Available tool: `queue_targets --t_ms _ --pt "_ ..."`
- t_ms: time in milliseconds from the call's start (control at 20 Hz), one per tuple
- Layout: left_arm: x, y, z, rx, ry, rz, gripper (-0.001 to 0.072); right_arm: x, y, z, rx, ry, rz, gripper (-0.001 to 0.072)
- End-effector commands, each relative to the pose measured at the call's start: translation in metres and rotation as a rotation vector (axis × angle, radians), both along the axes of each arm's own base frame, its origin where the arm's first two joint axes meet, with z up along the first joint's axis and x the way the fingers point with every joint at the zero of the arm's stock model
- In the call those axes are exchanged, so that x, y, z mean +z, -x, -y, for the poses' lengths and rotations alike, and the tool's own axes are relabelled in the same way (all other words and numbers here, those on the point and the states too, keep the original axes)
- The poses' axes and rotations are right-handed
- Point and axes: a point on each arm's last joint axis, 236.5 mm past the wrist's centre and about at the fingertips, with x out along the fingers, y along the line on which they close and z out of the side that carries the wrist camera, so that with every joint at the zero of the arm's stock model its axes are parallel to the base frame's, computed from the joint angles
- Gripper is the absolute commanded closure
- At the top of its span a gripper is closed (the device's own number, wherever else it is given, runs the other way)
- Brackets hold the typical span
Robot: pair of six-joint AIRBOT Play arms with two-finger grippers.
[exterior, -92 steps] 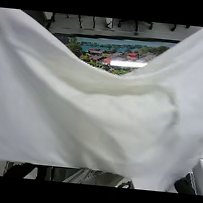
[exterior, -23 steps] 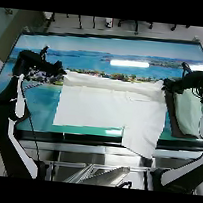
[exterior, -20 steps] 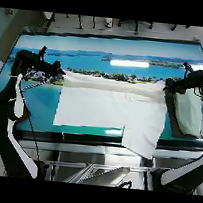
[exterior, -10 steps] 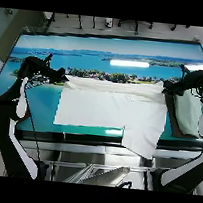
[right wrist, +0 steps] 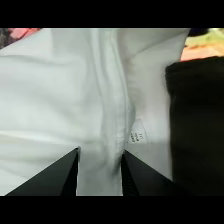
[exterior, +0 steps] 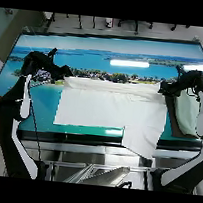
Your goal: Fold the shirts.
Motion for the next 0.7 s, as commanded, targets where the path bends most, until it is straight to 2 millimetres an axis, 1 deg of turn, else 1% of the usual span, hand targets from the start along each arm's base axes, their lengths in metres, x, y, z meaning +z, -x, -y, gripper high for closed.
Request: queue_targets --t_ms 0,100,200,300,350,400,450,500,550,600,650 --pt "0.019 0.015 0.013 -0.047 0.071 -0.043 0.0146 0.027 0.002 -0.004 -0.010 -0.016 0.017 0.0408" --pt "0.033 0.029 0.002 -0.056 0.070 -0.070 0.0146 0.063 0.006 0.001 -0.016 -0.002 0.066 0.0408" --pt "0.055 0.044 -0.019 -0.035 0.071 -0.083 0.0146 0.099 0.021 0.012 -0.028 0.017 0.086 0.0409" --pt "0.079 0.061 -0.049 -0.005 0.062 -0.092 0.0147 0.123 0.048 0.021 -0.033 0.016 0.066 0.0408" --pt "0.087 0.072 -0.063 0.014 0.064 -0.106 0.0147 0.130 0.063 0.024 -0.038 0.012 0.058 0.0409" --pt "0.090 0.083 -0.075 0.036 0.061 -0.127 0.0147 0.133 0.078 0.025 -0.043 0.012 0.054 0.0409" --pt "0.086 0.098 -0.087 0.057 0.044 -0.161 0.0147 0.131 0.096 0.026 -0.056 0.010 0.050 0.0410" --pt "0.073 0.119 -0.096 0.072 0.019 -0.213 0.0147 0.126 0.115 0.026 -0.080 0.003 0.044 0.0409" --pt "0.058 0.140 -0.101 0.076 0.000 -0.261 0.0147 0.118 0.133 0.026 -0.112 -0.006 0.032 0.0409" --pt "0.041 0.161 -0.100 0.079 0.004 -0.308 0.0147 0.110 0.153 0.025 -0.146 -0.021 0.013 0.0409" --pt "0.026 0.180 -0.094 0.078 0.023 -0.345 0.0147 0.103 0.169 0.024 -0.176 -0.043 -0.007 0.0406"
